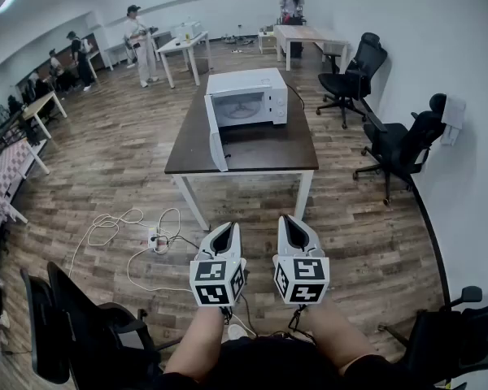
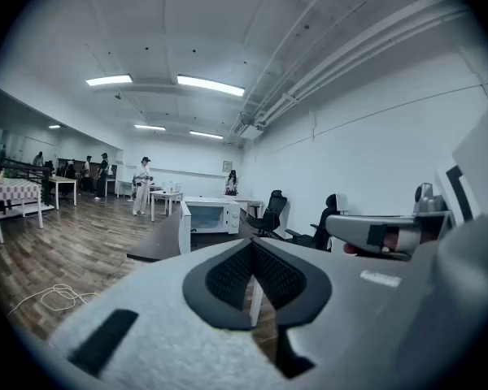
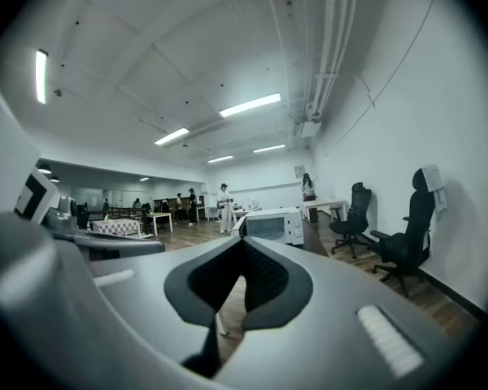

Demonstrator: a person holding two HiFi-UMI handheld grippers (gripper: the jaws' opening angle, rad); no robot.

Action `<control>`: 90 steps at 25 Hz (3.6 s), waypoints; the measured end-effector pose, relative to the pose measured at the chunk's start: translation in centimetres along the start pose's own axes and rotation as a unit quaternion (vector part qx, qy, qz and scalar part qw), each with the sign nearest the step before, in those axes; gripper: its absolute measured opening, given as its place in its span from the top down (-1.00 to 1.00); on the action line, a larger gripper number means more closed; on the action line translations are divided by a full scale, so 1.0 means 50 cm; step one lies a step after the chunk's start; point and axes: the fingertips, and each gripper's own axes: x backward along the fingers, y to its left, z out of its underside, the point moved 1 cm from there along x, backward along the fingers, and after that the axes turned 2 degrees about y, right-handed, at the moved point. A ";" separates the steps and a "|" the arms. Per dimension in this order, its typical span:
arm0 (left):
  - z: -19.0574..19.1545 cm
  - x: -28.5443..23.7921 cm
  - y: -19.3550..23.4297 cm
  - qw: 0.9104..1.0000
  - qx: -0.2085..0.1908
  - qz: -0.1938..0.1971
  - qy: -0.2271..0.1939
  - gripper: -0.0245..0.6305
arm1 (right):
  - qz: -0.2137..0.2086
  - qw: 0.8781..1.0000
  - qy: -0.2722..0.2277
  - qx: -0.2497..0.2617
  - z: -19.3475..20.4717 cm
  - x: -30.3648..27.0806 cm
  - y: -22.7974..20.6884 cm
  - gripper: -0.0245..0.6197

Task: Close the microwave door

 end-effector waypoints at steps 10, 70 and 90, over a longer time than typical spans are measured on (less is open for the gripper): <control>0.004 0.000 -0.011 1.000 -0.003 -0.001 0.002 0.90 | -0.002 1.000 -0.002 0.015 -0.004 0.003 0.004 0.90; -0.064 -0.316 0.495 1.000 0.007 -0.022 0.015 0.90 | -0.012 0.999 0.023 0.028 -0.009 -0.620 0.183 0.89; -0.174 -0.702 0.524 0.999 0.007 -0.028 0.032 0.90 | -0.052 0.997 0.061 0.017 -0.053 -0.942 -0.032 0.89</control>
